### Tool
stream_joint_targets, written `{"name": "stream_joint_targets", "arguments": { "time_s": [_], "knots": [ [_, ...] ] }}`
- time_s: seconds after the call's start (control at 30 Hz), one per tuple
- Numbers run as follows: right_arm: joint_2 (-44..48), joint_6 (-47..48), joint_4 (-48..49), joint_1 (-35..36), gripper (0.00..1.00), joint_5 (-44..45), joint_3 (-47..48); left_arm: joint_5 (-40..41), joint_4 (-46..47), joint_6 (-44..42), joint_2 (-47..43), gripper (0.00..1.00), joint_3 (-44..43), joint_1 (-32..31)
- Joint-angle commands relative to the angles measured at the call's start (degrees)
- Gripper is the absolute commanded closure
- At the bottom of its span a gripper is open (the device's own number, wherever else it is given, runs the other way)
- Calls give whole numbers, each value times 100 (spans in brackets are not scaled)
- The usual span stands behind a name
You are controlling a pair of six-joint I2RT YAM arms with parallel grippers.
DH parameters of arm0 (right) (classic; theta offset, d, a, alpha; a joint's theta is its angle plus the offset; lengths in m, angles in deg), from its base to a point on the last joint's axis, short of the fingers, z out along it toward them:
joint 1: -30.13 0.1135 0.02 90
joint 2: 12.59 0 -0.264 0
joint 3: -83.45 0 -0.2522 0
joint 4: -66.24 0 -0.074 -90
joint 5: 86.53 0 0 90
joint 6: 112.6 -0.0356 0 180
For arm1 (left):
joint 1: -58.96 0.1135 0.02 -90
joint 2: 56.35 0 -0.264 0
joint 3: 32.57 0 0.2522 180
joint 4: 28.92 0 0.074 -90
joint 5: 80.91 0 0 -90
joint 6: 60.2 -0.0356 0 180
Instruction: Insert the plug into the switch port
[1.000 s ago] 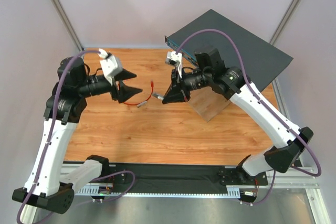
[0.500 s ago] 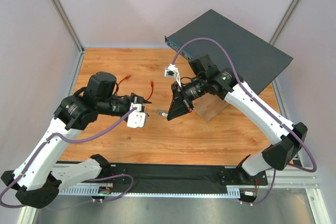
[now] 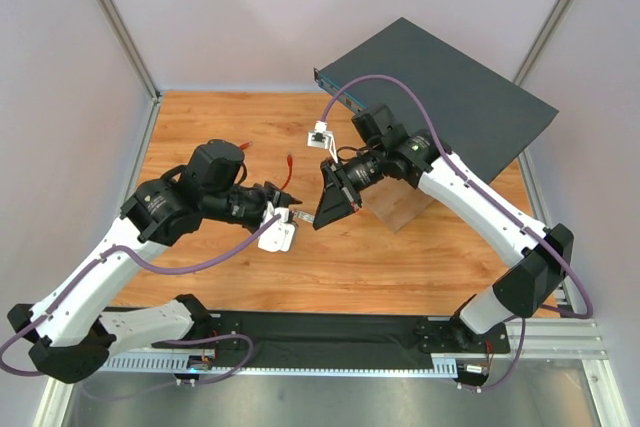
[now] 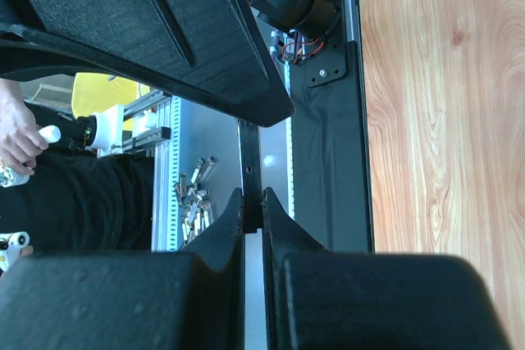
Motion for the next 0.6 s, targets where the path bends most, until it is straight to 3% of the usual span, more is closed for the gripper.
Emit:
{"name": "stream_joint_targets", "arguments": {
  "time_s": [0.0,0.4,0.57],
  "knots": [
    [-24,-127,221,-15,100,-172,90,-75,188,-110,33,50,-150,-38],
    [-41,-153,213,-24,100,-225,170,-181,285,-83,33,72,-98,-55],
    [-24,-127,204,-24,100,-225,170,-137,285,-136,7,72,-27,-55]
  ]
}}
